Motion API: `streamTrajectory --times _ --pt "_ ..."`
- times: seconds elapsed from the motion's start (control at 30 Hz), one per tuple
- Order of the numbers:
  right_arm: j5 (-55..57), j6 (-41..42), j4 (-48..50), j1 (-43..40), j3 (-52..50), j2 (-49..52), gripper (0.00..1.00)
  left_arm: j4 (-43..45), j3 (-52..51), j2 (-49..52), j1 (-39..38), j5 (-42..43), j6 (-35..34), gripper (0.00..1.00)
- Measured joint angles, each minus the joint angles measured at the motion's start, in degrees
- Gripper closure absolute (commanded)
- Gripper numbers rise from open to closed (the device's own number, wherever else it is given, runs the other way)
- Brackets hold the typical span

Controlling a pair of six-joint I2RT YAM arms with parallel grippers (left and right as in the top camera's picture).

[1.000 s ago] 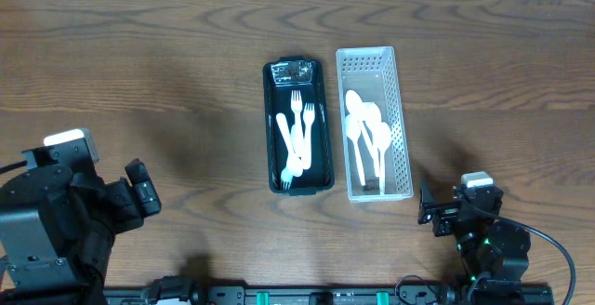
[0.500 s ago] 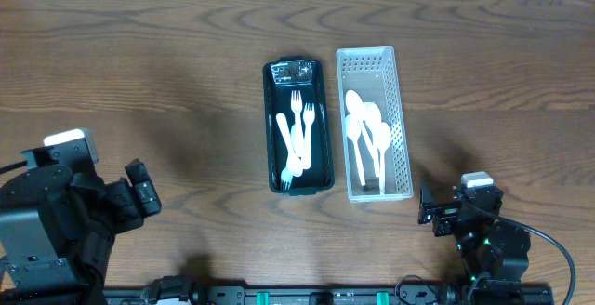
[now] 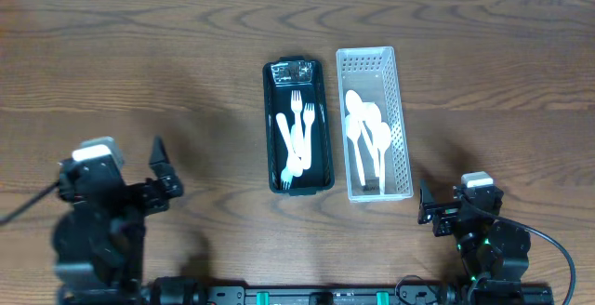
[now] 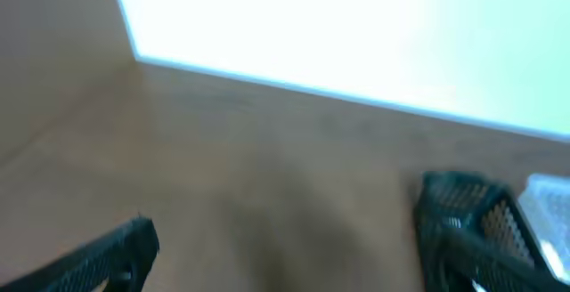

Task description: Pack container

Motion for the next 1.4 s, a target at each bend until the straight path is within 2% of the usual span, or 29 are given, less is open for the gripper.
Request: streamTrajectory --times 0.1,0.23,0.5,0.63,0.9,1.4 --pt "0.0 0.0 0.0 0.0 0.0 0.0 0.01 7.8 -12.2 -7.1 0.0 2.1 -0.3 0.02" --pt "0.0 0.0 0.0 0.0 0.0 0.0 0.01 13.5 -24.2 -14.3 0.0 3.4 -0.4 0.02" --pt "0.0 0.0 0.0 0.0 0.0 -0.1 0.01 17.9 -37.4 -23.2 0.0 3.8 -0.4 0.02" --pt "0.0 0.0 0.0 0.0 0.0 -0.1 0.01 18.1 -39.7 -23.3 0.0 3.8 -0.4 0.02" --pt "0.0 0.0 0.0 0.0 0.0 -0.1 0.01 15.0 -39.0 -23.2 0.0 4.0 -0.4 0.02" --pt "0.0 0.0 0.0 0.0 0.0 -0.1 0.01 14.6 -38.9 -20.0 0.0 4.0 -0.4 0.02"
